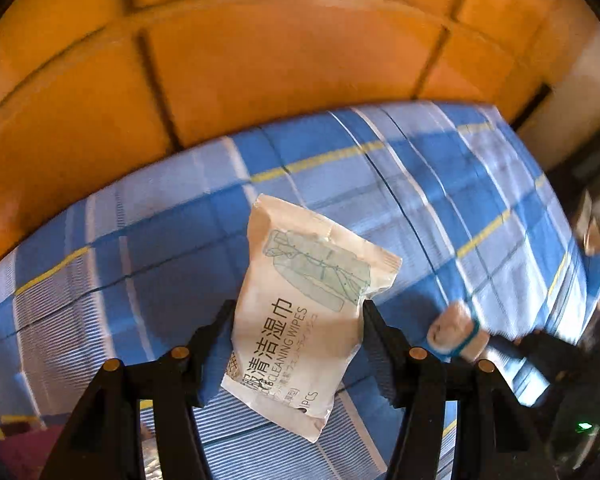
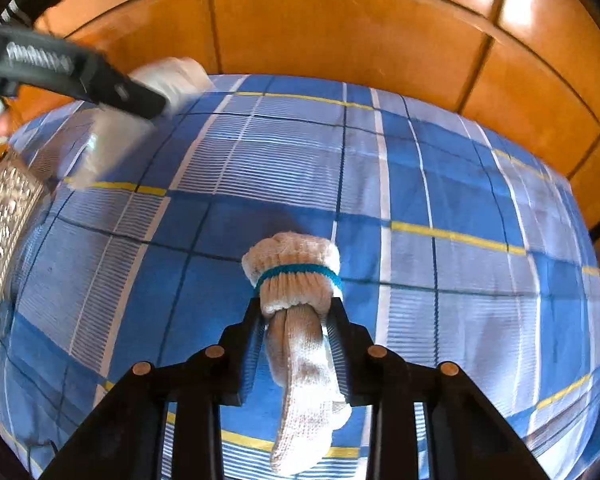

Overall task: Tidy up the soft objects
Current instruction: 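Grasp the white knit glove with teal band using the right tool while the left tool lifts the wipes, then carry the wipes packet into the gold tray and open the left tool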

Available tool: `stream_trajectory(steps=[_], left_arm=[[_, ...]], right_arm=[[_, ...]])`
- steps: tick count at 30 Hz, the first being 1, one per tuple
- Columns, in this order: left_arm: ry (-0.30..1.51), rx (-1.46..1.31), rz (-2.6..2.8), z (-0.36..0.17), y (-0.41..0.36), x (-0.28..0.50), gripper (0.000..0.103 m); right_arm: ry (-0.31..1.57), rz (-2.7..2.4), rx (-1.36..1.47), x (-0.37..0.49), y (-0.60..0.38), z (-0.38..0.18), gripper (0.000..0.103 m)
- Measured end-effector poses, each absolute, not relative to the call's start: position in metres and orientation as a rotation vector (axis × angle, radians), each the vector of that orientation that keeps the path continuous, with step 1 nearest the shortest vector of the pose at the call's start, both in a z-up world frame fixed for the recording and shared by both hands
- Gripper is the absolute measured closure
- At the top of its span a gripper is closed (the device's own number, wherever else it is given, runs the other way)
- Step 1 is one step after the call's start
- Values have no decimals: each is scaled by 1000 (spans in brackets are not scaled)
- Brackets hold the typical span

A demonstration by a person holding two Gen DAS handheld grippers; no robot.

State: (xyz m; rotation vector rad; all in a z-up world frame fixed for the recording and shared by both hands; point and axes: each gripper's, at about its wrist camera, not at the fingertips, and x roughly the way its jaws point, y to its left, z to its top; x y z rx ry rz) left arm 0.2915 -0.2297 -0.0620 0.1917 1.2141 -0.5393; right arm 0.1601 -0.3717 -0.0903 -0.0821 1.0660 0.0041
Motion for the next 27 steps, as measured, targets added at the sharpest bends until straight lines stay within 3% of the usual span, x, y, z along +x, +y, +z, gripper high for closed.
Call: stream_trajectory(steps=[6, 16, 22, 27], left_arm=[[1149, 108, -401, -12, -170, 318, 42], [1020, 17, -111, 71, 0, 336, 42], [968, -52, 21, 83, 107, 304, 42], [965, -117, 98, 62, 179, 262, 42]], right_arm=[[1074, -31, 12, 165, -379, -94, 68], [1070, -106, -164, 169, -357, -102, 65], [1099, -159, -241, 174, -347, -108, 64], [1097, -207, -228, 176, -345, -108, 64]])
